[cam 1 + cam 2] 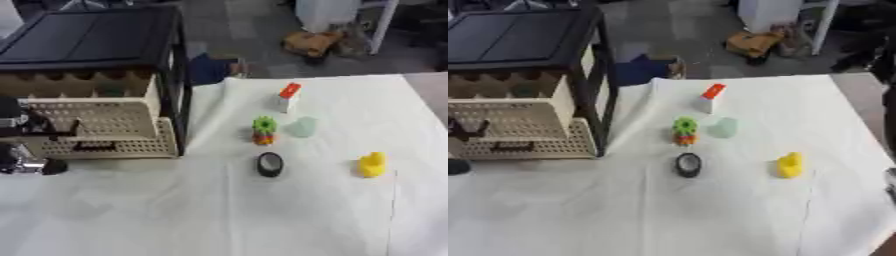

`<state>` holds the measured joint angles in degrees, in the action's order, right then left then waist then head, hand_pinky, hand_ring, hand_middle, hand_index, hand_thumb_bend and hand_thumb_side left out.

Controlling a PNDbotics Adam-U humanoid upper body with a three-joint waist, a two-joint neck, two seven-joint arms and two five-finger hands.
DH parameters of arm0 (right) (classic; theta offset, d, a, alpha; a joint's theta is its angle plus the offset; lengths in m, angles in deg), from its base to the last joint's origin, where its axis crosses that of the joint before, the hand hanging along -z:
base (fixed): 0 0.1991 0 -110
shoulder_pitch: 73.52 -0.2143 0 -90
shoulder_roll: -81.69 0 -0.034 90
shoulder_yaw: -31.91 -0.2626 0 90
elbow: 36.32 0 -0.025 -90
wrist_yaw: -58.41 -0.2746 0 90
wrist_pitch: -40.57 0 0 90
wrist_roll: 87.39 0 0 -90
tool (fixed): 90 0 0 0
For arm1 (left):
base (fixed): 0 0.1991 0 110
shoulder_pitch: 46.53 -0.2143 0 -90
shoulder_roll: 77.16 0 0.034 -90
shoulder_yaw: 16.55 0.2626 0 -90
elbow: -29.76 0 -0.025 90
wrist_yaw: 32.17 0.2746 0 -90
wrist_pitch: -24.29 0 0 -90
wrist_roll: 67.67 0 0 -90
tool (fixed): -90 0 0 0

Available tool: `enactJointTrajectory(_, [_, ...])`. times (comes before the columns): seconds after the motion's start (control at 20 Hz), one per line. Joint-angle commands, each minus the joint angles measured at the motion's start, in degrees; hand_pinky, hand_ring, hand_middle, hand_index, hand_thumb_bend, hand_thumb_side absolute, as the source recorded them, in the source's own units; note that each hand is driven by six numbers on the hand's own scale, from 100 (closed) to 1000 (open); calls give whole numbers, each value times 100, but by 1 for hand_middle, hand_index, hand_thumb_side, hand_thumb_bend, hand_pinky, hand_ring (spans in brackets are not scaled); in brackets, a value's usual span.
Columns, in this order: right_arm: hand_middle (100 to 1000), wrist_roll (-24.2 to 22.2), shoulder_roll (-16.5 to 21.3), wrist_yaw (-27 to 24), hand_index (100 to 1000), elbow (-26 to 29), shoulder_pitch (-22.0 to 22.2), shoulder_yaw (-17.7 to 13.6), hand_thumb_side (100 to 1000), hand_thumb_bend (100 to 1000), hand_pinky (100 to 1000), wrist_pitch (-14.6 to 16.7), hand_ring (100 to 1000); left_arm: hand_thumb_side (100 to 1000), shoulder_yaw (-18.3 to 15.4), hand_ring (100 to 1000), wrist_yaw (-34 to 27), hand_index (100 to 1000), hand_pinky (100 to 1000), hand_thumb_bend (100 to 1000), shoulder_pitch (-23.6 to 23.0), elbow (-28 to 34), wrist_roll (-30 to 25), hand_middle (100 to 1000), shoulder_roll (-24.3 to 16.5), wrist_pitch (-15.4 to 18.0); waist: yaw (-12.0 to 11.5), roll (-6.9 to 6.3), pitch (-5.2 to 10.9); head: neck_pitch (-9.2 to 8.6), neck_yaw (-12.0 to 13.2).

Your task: Pick up objects from table and place into drawer.

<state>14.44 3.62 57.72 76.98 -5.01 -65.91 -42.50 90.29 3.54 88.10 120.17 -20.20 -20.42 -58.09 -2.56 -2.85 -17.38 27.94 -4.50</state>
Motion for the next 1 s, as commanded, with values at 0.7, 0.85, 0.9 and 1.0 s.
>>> enactJointTrajectory(0.7, [572, 71, 57, -67, 929, 129, -99, -76, 1000, 100, 665, 18, 534, 1000, 41, 100, -158, 789, 100, 533, -559, 960, 294, 100, -711, -469, -65, 74, 153, 13, -5])
enactJointTrajectory(0.85, [572, 72, 54, -69, 928, 129, -102, -76, 1000, 100, 665, 19, 534, 1000, 29, 100, -183, 788, 100, 530, -653, 1103, 352, 100, -774, -536, -80, 83, 155, 16, -5])
enactJointTrajectory(0.9, [572, 73, 53, -69, 928, 129, -103, -77, 1000, 100, 665, 20, 534, 1000, 25, 100, -191, 788, 100, 527, -685, 1153, 372, 100, -794, -558, -85, 85, 156, 16, -4])
enactJointTrajectory(1.0, [572, 75, 49, -70, 928, 129, -105, -79, 1000, 100, 666, 21, 534, 1000, 18, 100, -209, 788, 100, 521, -748, 1259, 422, 100, -834, -606, -93, 89, 157, 14, -4])
